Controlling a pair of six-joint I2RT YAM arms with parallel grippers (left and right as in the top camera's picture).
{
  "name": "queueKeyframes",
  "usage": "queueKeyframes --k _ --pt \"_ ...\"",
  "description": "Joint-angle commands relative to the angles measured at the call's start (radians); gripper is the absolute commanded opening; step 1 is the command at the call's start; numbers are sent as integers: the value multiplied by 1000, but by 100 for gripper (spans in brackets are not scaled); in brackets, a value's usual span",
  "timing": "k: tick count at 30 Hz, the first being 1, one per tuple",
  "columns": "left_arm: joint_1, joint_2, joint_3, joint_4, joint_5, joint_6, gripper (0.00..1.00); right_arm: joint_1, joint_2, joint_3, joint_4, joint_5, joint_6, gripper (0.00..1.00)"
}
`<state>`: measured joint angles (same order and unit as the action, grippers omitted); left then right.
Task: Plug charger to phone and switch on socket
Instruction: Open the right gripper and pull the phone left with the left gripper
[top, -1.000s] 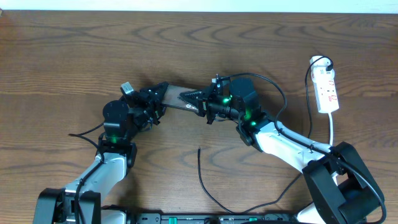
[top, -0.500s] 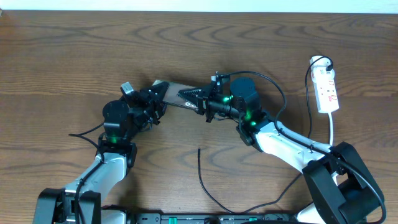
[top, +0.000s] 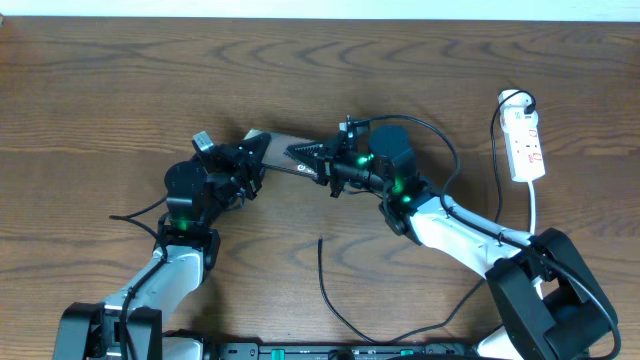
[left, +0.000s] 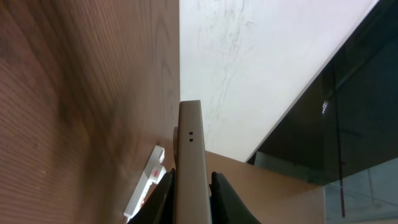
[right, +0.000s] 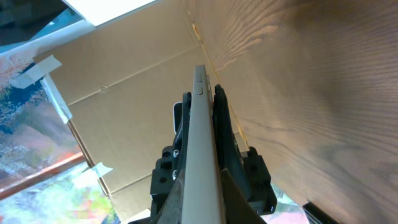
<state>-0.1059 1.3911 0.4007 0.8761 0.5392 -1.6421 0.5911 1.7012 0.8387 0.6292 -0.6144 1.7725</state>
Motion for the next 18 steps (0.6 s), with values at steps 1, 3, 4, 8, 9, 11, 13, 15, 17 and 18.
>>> queueKeyframes --k 1,3,4,8,9,11,13,15,17,18 --pt "5 -6 9 2 -13 13 15 29 -5 19 18 22 -3 1" --pt "5 -6 9 2 -13 13 14 36 -5 19 18 33 -5 1" --pt "5 -6 9 2 -13 13 14 39 -5 19 18 35 -5 1" --pt "5 -6 9 2 -13 14 12 39 -5 19 18 37 -5 1" --pt "5 -6 9 2 -13 13 10 39 -5 19 18 37 -5 1" --pt "5 -6 9 2 -14 13 9 39 -5 19 18 36 -5 1" --pt "5 -6 9 1 -13 14 8 39 -5 19 18 36 -5 1" --pt "5 -6 9 2 -13 14 8 39 -5 19 18 36 -5 1" --pt "5 -6 9 2 -13 14 7 39 -5 19 18 36 -8 1" --pt "5 -6 9 2 -13 14 7 39 -5 19 18 36 -8 1"
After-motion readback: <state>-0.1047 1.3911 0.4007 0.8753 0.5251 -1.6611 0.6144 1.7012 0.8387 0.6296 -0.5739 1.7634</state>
